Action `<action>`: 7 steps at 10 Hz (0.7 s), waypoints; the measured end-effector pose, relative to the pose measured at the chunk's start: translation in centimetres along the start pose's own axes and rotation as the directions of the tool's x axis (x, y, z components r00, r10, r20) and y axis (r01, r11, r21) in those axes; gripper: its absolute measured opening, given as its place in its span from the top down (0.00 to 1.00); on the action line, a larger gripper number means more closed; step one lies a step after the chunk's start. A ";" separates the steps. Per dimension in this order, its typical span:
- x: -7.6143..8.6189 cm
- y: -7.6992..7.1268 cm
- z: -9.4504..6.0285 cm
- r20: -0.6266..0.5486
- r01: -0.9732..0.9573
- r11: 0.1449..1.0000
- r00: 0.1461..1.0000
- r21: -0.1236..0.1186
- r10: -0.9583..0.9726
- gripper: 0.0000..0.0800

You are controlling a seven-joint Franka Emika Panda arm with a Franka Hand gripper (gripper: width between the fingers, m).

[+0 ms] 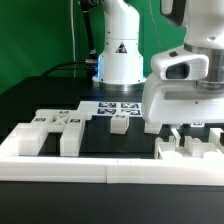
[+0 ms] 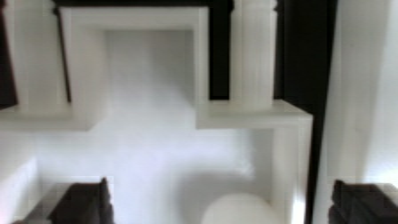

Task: Assemble chair

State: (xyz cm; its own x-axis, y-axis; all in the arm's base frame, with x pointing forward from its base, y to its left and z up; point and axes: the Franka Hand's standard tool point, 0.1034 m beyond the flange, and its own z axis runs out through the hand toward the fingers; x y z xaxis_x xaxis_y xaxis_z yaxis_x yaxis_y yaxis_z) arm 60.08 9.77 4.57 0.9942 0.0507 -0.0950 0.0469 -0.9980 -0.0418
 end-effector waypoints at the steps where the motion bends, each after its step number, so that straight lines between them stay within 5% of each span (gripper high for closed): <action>1: -0.9 0.5 -0.9 -0.002 0.021 1.000 1.000 -0.001 -0.021 0.20; 3: -2.7 1.5 -1.2 0.011 0.046 0.999 0.999 -0.003 -0.046 0.19; 7: -2.9 1.6 -1.2 -0.009 0.020 1.000 1.000 -0.004 -0.020 0.19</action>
Offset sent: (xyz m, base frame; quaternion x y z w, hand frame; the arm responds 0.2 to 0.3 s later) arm 0.0000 0.0000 0.0000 0.0000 0.0000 0.0000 1.0000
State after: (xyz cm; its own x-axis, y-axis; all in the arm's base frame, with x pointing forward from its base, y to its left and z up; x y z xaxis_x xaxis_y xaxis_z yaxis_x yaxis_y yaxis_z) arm 57.42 8.01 5.94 0.9939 0.0703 -0.0849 0.0672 -0.9970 -0.0395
